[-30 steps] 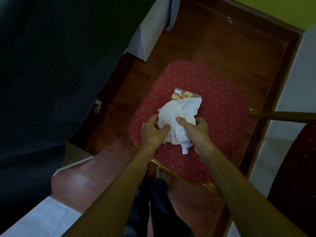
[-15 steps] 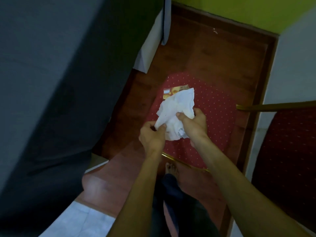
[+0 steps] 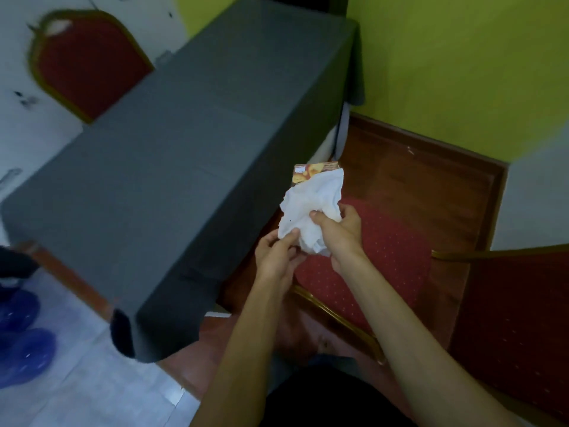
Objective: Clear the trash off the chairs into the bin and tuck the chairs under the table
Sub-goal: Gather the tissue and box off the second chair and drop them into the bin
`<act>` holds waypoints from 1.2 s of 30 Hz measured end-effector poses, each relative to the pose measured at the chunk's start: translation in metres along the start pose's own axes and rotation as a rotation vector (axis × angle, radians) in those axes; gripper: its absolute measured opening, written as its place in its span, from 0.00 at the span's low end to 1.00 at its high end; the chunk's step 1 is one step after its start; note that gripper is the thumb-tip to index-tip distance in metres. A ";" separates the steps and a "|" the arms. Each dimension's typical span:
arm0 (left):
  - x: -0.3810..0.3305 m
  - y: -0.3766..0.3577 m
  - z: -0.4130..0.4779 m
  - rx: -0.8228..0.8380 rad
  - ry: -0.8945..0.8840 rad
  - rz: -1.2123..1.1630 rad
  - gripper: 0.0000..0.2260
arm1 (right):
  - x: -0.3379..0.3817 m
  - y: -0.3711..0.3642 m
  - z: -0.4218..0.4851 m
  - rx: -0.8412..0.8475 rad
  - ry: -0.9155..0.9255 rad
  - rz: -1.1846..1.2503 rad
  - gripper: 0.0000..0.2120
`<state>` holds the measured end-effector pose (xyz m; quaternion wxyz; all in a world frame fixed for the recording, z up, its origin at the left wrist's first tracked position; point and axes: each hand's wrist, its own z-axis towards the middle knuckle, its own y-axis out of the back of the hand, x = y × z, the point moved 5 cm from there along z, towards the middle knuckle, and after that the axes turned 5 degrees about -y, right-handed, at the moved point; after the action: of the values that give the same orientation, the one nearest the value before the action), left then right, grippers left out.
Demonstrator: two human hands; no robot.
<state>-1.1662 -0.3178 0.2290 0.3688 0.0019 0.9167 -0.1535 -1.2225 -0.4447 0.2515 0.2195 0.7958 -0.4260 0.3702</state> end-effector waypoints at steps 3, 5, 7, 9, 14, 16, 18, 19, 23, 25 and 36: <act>-0.030 0.028 -0.020 -0.040 -0.070 -0.082 0.18 | 0.012 -0.034 -0.027 0.088 0.023 -0.020 0.23; -0.050 0.051 -0.032 -0.078 -0.120 -0.128 0.18 | 0.015 -0.061 -0.043 0.138 0.053 -0.048 0.22; -0.068 0.078 -0.043 -0.132 -0.166 -0.176 0.17 | 0.015 -0.092 -0.060 0.207 0.068 -0.090 0.22; -0.084 0.104 -0.050 -0.176 -0.199 -0.229 0.16 | 0.011 -0.123 -0.075 0.279 0.053 -0.113 0.23; -0.114 0.173 -0.058 -0.256 -0.266 -0.337 0.14 | -0.007 -0.197 -0.109 0.408 0.010 -0.174 0.21; -0.123 0.206 -0.059 -0.278 -0.274 -0.368 0.15 | -0.018 -0.228 -0.125 0.450 -0.001 -0.224 0.22; -0.134 0.245 -0.062 -0.324 -0.278 -0.403 0.16 | -0.030 -0.264 -0.144 0.503 -0.015 -0.279 0.22; -0.140 0.265 -0.063 -0.346 -0.281 -0.417 0.16 | -0.037 -0.281 -0.153 0.527 -0.016 -0.310 0.22; -0.162 0.356 -0.058 -0.439 -0.296 -0.439 0.17 | -0.071 -0.355 -0.192 0.595 -0.013 -0.397 0.20; -0.172 0.401 -0.051 -0.471 -0.298 -0.456 0.18 | -0.091 -0.390 -0.209 0.605 -0.020 -0.405 0.20; -0.161 0.548 -0.039 -0.626 -0.127 -0.461 0.17 | -0.216 -0.490 -0.239 0.551 -0.236 -0.494 0.20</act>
<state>-1.0116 0.2333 0.2111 0.3636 -0.3262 0.8709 0.0549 -0.9850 0.0905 0.2176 0.0293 0.9408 -0.1283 0.3124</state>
